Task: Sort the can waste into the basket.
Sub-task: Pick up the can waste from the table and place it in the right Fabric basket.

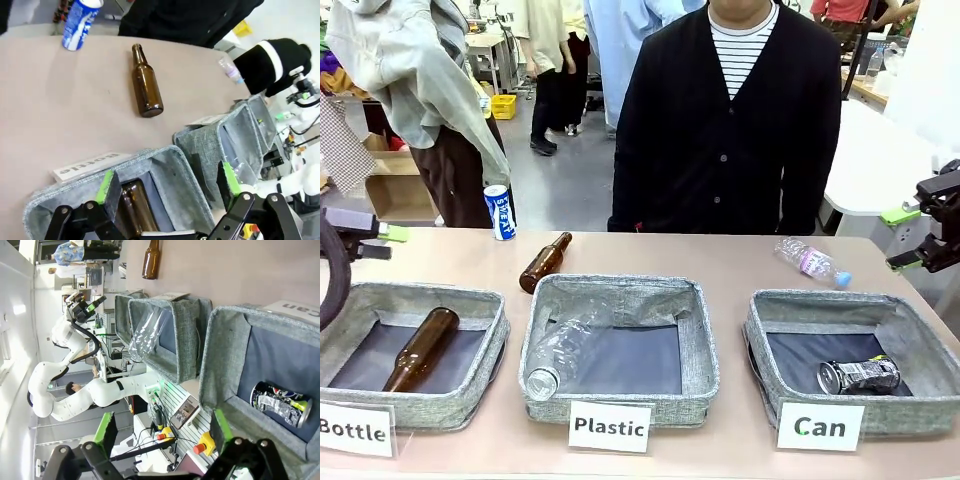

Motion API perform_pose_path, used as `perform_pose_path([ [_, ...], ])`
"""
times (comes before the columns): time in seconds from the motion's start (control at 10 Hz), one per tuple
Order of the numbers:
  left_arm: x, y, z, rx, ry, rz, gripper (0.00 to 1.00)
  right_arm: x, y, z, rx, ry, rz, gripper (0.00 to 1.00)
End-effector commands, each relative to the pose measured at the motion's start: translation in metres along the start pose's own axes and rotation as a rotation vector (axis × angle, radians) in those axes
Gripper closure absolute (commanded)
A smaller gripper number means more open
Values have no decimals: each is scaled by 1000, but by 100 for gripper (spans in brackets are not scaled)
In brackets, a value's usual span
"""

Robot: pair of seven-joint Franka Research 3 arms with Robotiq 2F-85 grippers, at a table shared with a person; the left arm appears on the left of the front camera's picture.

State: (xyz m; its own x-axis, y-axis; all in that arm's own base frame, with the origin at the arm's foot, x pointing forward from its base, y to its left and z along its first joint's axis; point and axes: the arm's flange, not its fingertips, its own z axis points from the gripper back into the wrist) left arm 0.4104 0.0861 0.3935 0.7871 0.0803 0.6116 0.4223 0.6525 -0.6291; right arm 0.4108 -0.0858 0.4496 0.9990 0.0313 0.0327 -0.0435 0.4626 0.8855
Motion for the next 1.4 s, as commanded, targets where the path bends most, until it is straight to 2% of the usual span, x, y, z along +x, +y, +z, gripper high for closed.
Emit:
perform_pose_path([
  [0.0, -11, -8, -2, -47, 12, 12, 0, 0, -1, 2, -8, -8, 21, 0],
  [0.3, -6, -3, -4, -25, 11, 7, 0, 0, -1, 2, -8, -8, 21, 0],
  [0.4, 10, 3, -8, -69, -10, -31, 0, 0, -1, 2, -8, -8, 21, 0],
  [0.5, 34, 11, -20, -134, 17, -66, 0, 0, -1, 2, -8, -8, 21, 0],
  [0.6, 58, 18, -35, -128, 55, -125, 0, 0, -1, 2, -8, -8, 21, 0],
  [0.7, 82, 31, -52, -175, 70, -143, 0, 0, -1, 2, -8, -8, 21, 0],
  [0.9, 116, 63, -79, -182, 79, -190, 0, 0, -1, 2, -8, -8, 21, 0],
  [1.1, 135, 106, -96, -209, 99, -338, 0, 0, -1, 2, -8, -8, 21, 0],
  [1.3, 140, 141, -111, -169, 67, -527, 0, 0, -1, 2, -8, -8, 21, 0],
])
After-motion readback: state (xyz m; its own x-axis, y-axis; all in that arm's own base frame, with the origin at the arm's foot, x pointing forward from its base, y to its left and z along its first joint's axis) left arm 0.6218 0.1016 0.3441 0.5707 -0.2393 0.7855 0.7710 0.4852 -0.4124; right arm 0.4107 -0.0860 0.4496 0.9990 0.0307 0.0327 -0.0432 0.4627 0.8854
